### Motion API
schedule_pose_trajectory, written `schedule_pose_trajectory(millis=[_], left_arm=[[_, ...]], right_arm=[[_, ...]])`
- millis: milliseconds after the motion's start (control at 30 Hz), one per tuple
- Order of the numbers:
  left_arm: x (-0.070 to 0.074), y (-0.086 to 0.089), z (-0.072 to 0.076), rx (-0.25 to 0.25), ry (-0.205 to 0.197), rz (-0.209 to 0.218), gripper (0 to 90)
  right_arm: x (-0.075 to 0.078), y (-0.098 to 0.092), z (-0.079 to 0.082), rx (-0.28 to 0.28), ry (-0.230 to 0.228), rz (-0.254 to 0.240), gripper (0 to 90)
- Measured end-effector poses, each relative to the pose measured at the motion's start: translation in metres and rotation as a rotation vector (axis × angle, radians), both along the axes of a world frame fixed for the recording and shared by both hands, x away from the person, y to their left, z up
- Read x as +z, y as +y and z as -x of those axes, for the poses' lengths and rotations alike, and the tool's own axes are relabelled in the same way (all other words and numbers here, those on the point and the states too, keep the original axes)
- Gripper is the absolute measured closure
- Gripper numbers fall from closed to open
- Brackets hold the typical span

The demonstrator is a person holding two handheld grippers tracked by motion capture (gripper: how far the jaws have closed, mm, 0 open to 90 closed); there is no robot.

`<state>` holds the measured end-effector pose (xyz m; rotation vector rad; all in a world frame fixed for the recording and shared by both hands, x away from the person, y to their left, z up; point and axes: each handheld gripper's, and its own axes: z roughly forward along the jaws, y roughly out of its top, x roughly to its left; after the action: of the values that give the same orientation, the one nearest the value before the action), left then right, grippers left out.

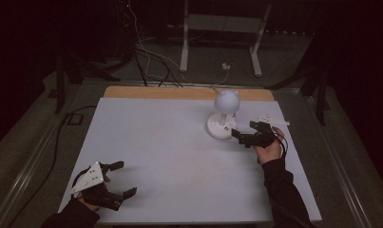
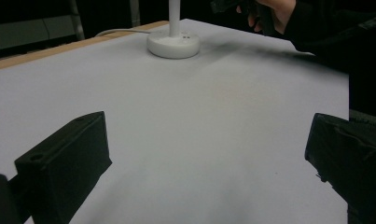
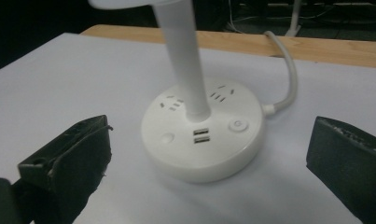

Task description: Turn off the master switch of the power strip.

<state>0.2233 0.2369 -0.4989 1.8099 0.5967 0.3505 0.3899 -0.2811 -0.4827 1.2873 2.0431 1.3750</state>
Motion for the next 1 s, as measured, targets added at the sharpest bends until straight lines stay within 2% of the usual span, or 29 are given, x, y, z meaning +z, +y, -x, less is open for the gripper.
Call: schedule_pose_trajectory(millis=[67, 233, 467, 667, 900, 967, 1000], left_arm=[[0.000, 0.000, 0.000, 0.000, 0.000, 0.004, 0.5], [0.001, 0.000, 0.001, -0.002, -0.001, 0.001, 0.4], [0.001, 0.000, 0.001, -0.003, 0.000, 0.000, 0.5], [0.001, 0.000, 0.001, -0.005, -0.001, 0.000, 0.4], [0.001, -0.001, 0.001, -0.007, -0.002, -0.001, 0.4], [0.001, -0.001, 0.001, -0.008, -0.002, -0.001, 0.4], [0.001, -0.001, 0.001, -0.008, -0.002, -0.002, 0.4]], right_arm=[[0.003, 0.002, 0.006, 0.015, -0.009, 0.008, 0.0], [0.012, 0.007, 0.023, 0.062, -0.022, -0.011, 0.0], [0.014, 0.016, 0.043, 0.115, -0.028, -0.019, 0.0], [0.012, 0.026, 0.065, 0.186, -0.016, -0.013, 0.0], [0.002, 0.033, 0.081, 0.236, 0.005, 0.004, 0.0], [-0.001, 0.035, 0.085, 0.244, 0.004, 0.031, 0.0], [-0.002, 0.036, 0.088, 0.253, 0.007, 0.030, 0.0]])
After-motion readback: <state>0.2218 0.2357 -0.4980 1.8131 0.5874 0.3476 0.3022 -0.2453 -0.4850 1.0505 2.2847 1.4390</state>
